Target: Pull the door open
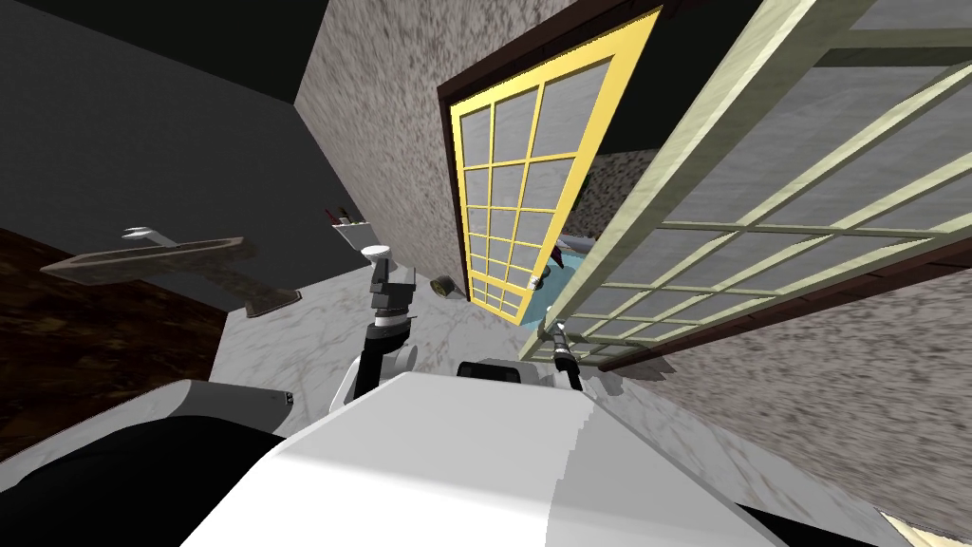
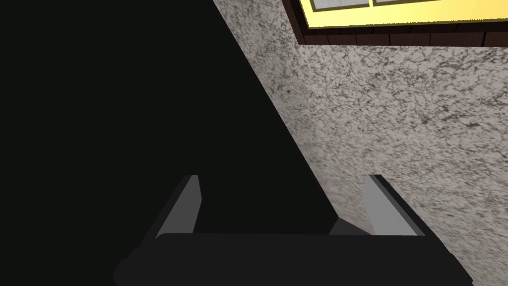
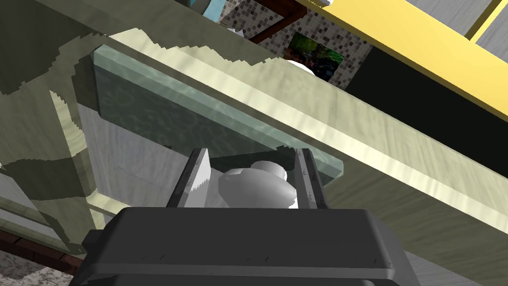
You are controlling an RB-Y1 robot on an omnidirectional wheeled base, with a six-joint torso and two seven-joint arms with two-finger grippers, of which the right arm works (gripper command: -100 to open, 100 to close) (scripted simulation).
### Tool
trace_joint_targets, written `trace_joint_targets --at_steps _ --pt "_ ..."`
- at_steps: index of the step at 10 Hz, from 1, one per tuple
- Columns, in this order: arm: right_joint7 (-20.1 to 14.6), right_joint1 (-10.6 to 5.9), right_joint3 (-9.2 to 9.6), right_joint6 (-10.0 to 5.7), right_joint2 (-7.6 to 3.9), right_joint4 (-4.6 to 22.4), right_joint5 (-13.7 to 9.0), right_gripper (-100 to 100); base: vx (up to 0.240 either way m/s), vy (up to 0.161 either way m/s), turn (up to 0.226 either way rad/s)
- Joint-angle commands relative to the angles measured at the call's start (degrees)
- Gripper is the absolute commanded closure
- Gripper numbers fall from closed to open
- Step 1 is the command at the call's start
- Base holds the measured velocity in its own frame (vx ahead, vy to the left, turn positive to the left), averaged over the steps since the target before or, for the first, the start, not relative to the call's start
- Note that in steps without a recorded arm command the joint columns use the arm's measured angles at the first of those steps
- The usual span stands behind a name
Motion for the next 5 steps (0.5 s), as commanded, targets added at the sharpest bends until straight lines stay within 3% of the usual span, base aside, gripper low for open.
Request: trace_joint_targets --at_steps 1,5 --pt "-2.86 1.07 -0.02 0.85 -1.11 -0.99 -0.54 100 -0.025 -0.016 0.023" --pt "-8.42 0.72 1.13 0.09 -1.48 -0.40 -0.94 100 -0.031 -0.010 0.014"
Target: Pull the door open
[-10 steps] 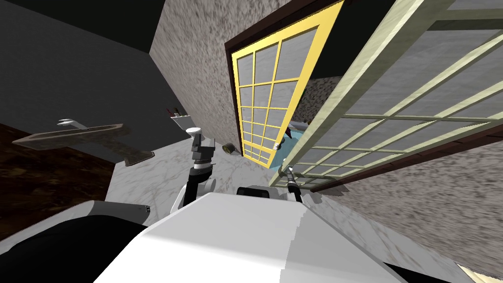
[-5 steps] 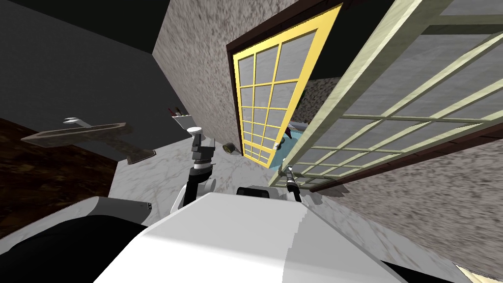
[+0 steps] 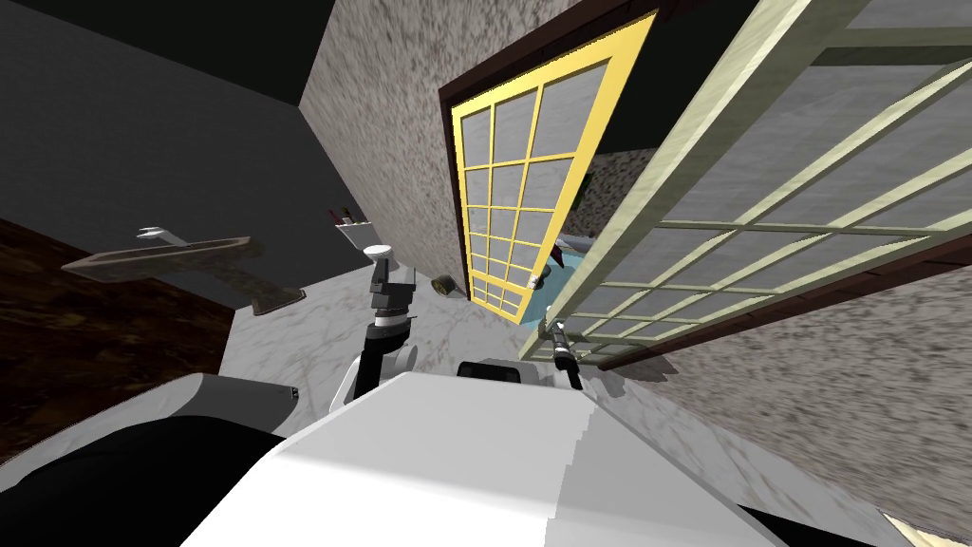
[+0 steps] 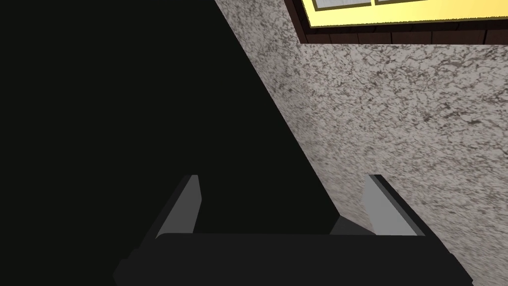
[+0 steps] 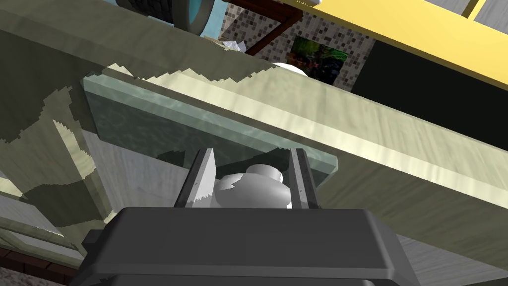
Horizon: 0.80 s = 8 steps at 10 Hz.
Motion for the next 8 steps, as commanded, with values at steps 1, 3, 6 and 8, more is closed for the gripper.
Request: trace_joint_targets --at_steps 1,3,6,8 --pt "-2.86 0.16 -0.32 -0.37 -1.19 1.07 -0.69 100 -0.037 -0.023 0.025" --pt "-3.11 0.16 -0.32 -0.37 -1.19 1.07 -0.69 100 -0.017 -0.011 0.010" --pt "-7.86 -0.21 0.88 -1.14 -1.57 1.68 -1.10 100 -0.026 -0.012 0.019" --pt "-10.24 -0.40 1.49 -1.55 -1.77 1.99 -1.31 100 -0.030 -0.011 0.007"
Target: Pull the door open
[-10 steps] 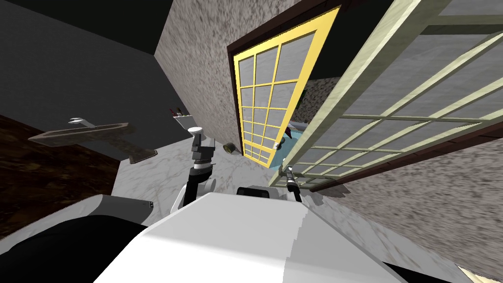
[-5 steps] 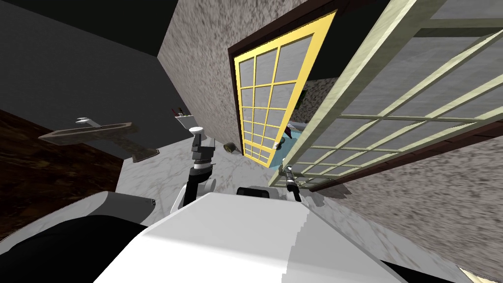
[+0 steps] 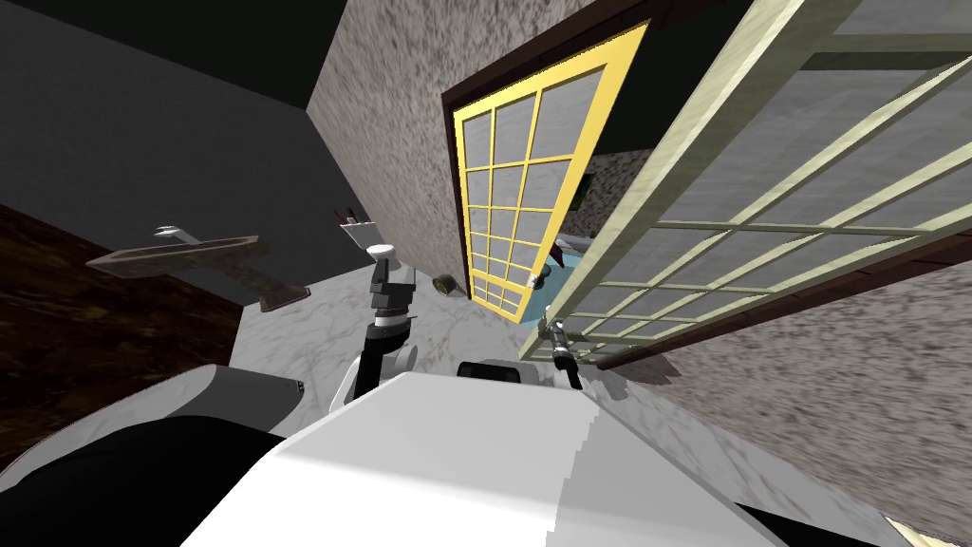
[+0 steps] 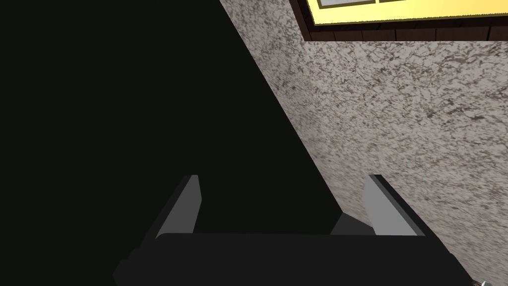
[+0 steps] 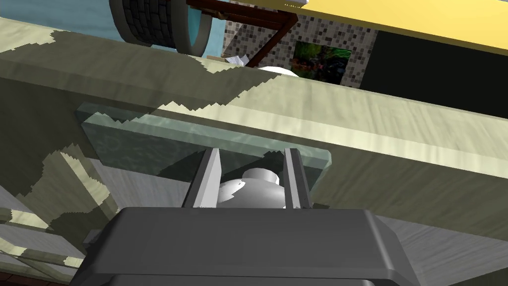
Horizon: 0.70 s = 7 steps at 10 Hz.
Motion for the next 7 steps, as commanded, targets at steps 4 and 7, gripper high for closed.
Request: trace_joint_targets --at_steps 4,7 --pt "-6.05 -0.16 0.60 -0.31 -1.31 1.07 -0.93 100 -0.033 -0.017 0.018" --pt "-10.49 -0.54 1.85 -1.12 -1.71 1.71 -1.36 100 -0.029 -0.018 0.018"
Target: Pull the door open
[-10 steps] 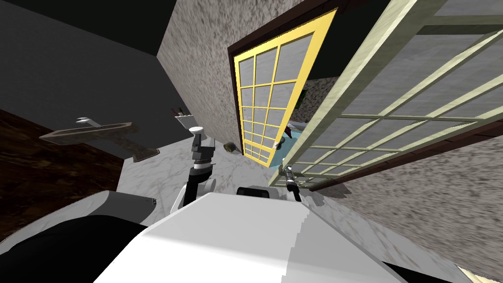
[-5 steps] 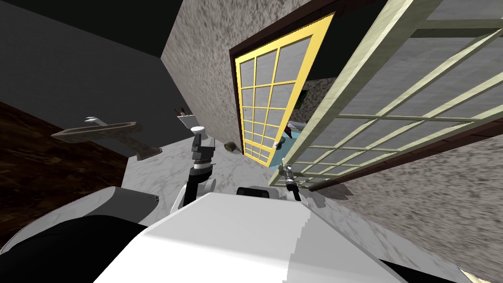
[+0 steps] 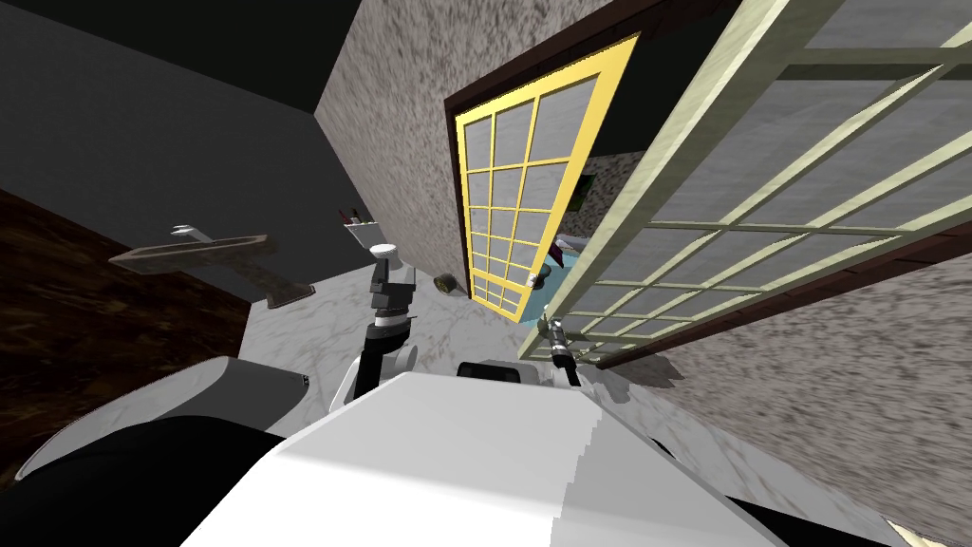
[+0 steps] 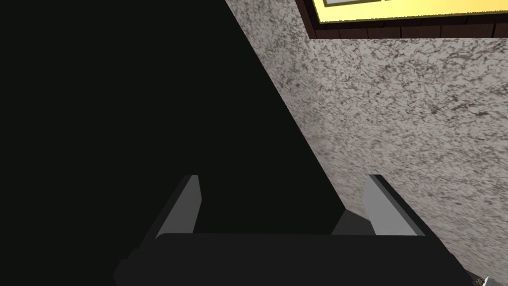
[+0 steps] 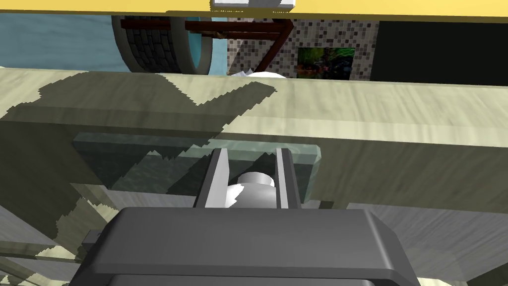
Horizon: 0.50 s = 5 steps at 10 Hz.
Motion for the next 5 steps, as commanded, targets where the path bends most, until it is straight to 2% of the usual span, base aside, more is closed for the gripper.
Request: trace_joint_targets --at_steps 1,4,5 --pt "-2.00 1.58 -0.19 1.39 -0.76 -1.62 -0.33 100 -0.023 -0.015 0.023" --pt "-2.00 1.58 -0.19 1.39 -0.76 -1.62 -0.33 100 -0.002 -0.001 -0.005" --pt "-4.39 1.38 0.44 0.98 -0.96 -1.29 -0.54 100 -0.020 -0.005 0.020"
